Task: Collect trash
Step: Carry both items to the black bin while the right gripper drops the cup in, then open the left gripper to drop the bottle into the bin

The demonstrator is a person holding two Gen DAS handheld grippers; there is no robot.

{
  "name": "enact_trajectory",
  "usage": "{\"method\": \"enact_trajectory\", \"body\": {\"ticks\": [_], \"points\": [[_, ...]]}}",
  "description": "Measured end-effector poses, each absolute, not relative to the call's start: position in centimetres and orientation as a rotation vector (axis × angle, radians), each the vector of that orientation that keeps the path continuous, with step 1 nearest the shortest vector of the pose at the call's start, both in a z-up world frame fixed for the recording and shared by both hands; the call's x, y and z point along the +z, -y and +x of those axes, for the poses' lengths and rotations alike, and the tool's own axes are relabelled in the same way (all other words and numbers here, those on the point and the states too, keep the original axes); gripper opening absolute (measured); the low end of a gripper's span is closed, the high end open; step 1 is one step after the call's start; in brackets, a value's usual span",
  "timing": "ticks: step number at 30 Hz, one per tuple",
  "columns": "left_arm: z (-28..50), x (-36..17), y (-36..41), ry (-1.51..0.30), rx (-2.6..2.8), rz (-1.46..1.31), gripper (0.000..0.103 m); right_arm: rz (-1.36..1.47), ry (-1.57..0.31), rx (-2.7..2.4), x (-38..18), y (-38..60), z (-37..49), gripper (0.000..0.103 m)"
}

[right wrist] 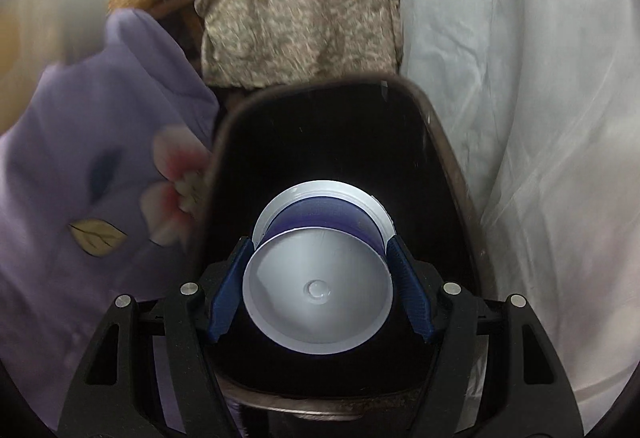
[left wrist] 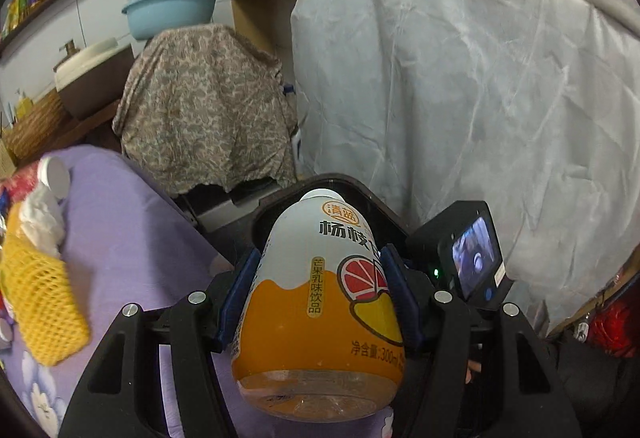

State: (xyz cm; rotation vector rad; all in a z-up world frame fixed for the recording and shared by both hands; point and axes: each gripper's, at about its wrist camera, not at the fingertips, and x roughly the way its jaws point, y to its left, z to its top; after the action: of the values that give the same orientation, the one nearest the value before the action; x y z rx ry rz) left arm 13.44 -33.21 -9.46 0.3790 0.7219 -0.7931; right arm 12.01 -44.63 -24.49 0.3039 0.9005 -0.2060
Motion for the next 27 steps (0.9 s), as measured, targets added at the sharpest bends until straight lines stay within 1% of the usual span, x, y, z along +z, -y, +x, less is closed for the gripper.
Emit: {"method": "enact_trajectory", "body": {"ticks": [3, 4, 5, 7, 11, 21, 25, 26, 27], "points": [[15.3, -10.9, 33.6, -0.793, -0.771, 0.328, 0.061, 0.283, -0.927, -0.217, -25.8, 44.6, 12.3, 0.069], [15.9, -11.5, 33.9, -0.813, -0.761, 0.320, 0.061, 0.278, -0.929, -0.218, -25.9, 44.5, 12.1, 0.073], [16.4, -12.0, 34.1, -0.834, -0.750, 0.315, 0.061, 0.274, -0.925, -0.217, -25.6, 44.2, 11.4, 0.079], [17.2, -12.9, 34.6, -0.866, -0.734, 0.309, 0.061, 0.263, -0.906, -0.212, -25.3, 43.8, 10.7, 0.082], [17.9, -14.4, 35.7, -0.897, -0.722, 0.313, 0.061, 0.253, -0.870, -0.214, -24.1, 43.3, 8.7, 0.085], [19.4, -15.1, 36.4, -0.926, -0.722, 0.277, 0.061, 0.340, -0.794, -0.288, -22.2, 45.7, 3.9, 0.086], [19.1, -15.3, 37.2, -0.928, -0.743, 0.307, 0.062, 0.308, -0.768, -0.300, -21.1, 45.5, 3.2, 0.086], [19.0, -15.2, 37.3, -0.921, -0.749, 0.310, 0.062, 0.305, -0.764, -0.300, -20.9, 45.5, 3.1, 0.087], [18.7, -15.0, 37.3, -0.910, -0.758, 0.313, 0.069, 0.311, -0.759, -0.301, -20.8, 45.5, 2.9, 0.089]]}}
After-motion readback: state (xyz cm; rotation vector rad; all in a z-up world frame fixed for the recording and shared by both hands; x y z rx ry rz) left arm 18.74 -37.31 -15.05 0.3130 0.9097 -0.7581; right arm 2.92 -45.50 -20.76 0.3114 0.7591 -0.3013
